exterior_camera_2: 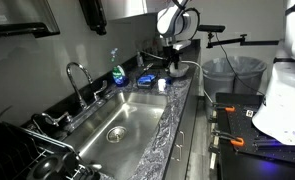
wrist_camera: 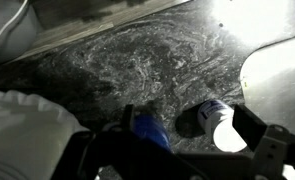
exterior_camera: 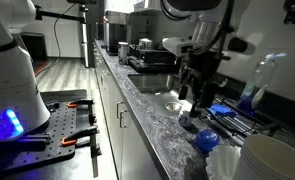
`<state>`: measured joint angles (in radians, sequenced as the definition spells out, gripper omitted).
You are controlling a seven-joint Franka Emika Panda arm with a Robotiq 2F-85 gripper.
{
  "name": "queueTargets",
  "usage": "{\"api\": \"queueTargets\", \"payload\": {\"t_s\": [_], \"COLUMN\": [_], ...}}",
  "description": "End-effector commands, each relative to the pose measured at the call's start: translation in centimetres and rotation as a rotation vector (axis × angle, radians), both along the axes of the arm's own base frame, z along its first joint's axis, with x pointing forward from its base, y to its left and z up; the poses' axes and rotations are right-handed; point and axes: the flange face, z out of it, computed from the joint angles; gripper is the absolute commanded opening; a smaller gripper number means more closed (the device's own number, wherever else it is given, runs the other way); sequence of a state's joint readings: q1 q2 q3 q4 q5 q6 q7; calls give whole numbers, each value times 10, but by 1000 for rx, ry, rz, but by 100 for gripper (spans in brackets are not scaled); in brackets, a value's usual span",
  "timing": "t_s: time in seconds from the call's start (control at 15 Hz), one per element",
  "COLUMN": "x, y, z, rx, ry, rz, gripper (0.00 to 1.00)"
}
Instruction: Move the container to the left
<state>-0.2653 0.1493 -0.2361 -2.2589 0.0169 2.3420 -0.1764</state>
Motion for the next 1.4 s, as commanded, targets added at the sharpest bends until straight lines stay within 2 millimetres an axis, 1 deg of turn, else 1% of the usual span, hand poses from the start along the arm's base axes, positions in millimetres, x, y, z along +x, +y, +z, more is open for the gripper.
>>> {"api": "queueTargets", "payload": {"t_s": [0.0,0.27,0.4,0.47,0.53,0.67,0.87,1.13,1.33], "x": [-9,-10,-7,-6,-12,-12,-12,-5,4], "y": [-14,-28,-32,-32,-31,-32,-32,-29,-26], "z": [-7,-21,-27,-29,-28,-32,-32,-34,-39], "rx": [-46,-14,22,65,29,36,36,14,-22], "ry": [-20,-69,-96,-86,-74,-70,-70,-113,-124], "rz": [169,393,463,451,423,426,426,439,448], "gripper": [100,100,100,100,100,100,100,100,100]}}
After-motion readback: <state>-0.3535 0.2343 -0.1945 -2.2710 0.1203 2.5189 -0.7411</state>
